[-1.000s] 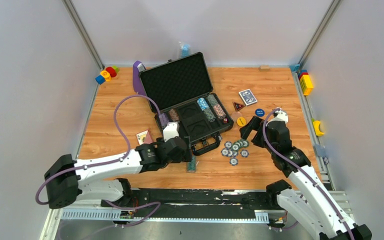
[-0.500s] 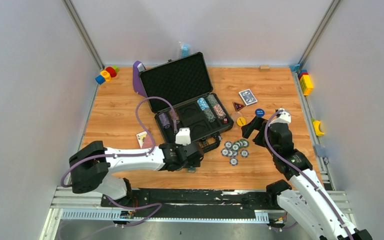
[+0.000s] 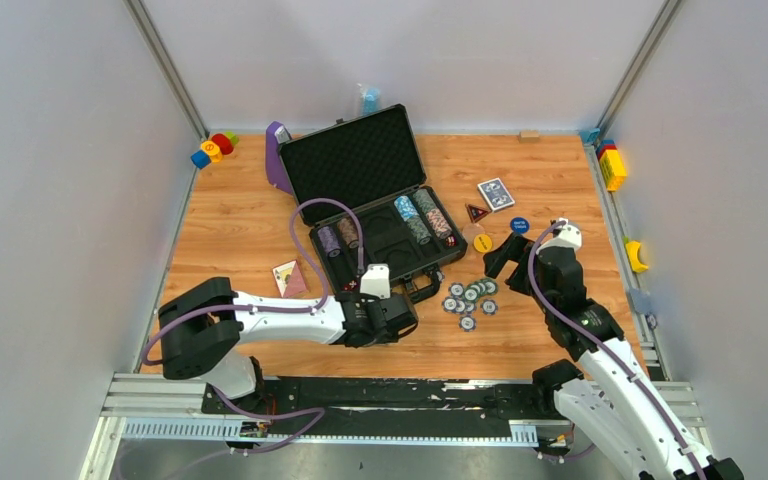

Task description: Pack up texas hold em set

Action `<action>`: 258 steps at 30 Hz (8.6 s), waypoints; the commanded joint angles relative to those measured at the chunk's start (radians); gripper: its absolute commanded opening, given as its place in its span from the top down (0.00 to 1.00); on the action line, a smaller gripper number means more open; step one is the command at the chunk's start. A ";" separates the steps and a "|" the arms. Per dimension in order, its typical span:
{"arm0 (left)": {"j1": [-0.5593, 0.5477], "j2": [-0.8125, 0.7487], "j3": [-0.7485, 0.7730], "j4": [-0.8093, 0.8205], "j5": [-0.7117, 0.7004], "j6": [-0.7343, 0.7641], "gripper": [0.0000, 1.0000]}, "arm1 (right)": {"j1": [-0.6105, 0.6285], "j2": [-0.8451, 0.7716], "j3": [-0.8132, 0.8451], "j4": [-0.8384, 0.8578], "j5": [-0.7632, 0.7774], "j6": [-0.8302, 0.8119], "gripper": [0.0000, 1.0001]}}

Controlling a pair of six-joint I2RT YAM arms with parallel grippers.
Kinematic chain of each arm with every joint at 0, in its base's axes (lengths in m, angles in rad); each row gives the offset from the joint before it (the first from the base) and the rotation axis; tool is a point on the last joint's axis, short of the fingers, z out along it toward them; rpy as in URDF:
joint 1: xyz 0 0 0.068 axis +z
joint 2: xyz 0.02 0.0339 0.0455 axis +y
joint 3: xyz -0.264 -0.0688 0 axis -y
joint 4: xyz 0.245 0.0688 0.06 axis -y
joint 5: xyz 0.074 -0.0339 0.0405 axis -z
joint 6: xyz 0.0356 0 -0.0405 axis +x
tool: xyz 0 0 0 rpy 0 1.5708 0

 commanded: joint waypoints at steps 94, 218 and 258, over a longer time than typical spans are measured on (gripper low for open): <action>0.445 -0.317 0.032 0.085 -0.033 0.381 0.22 | 0.001 -0.034 -0.040 0.081 -0.039 0.005 0.00; 0.844 -0.699 -0.277 0.131 0.430 0.607 0.49 | -0.007 0.425 0.153 0.010 0.048 0.002 0.08; 0.844 -0.980 -0.488 0.463 0.499 0.844 0.32 | -0.162 1.113 0.515 0.119 -0.071 0.100 0.29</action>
